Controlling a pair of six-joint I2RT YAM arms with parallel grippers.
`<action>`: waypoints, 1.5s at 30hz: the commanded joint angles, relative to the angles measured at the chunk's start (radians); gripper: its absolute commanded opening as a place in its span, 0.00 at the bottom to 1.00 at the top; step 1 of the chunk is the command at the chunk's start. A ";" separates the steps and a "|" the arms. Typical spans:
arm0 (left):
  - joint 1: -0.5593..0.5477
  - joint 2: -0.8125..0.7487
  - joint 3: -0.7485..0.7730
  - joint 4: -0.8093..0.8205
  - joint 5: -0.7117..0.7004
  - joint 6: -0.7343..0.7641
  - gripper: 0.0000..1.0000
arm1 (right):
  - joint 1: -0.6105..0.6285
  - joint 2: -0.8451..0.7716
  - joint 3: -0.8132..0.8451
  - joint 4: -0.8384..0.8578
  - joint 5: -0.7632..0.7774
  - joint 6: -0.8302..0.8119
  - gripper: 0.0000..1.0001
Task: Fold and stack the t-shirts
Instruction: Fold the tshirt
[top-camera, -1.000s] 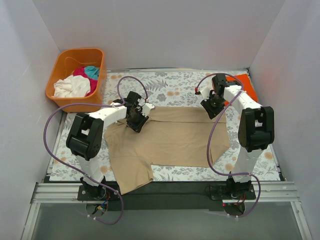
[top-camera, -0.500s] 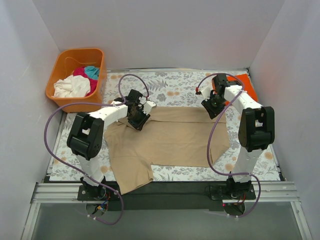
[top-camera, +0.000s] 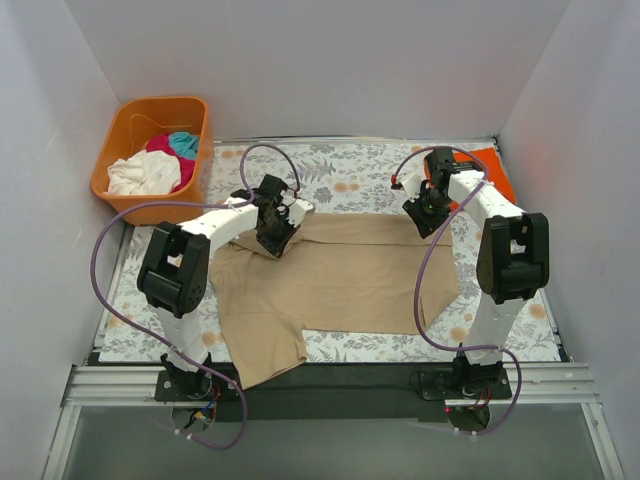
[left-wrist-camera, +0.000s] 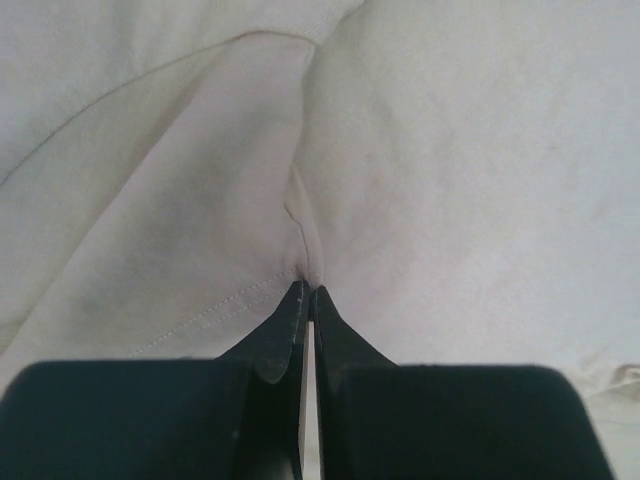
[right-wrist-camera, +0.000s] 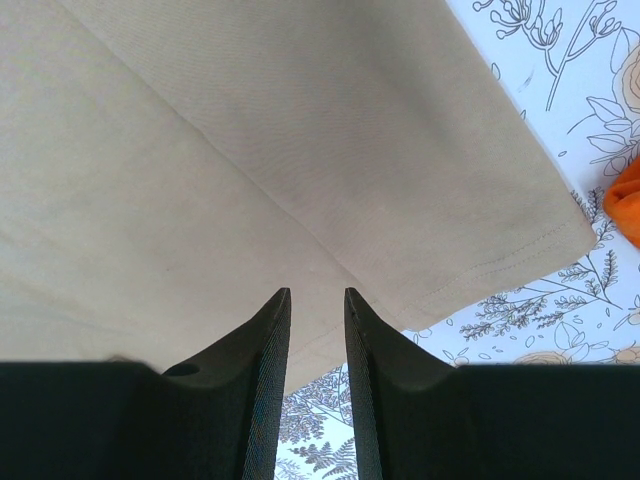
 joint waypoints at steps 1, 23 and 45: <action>-0.025 -0.062 0.071 -0.098 0.042 -0.031 0.00 | -0.003 -0.004 0.008 -0.010 -0.003 -0.009 0.30; -0.045 -0.014 0.149 -0.190 0.142 -0.149 0.36 | -0.002 0.006 0.009 -0.025 -0.018 -0.017 0.31; 0.225 -0.203 -0.101 -0.086 0.060 0.176 0.41 | 0.004 -0.066 -0.063 -0.111 -0.115 -0.042 0.31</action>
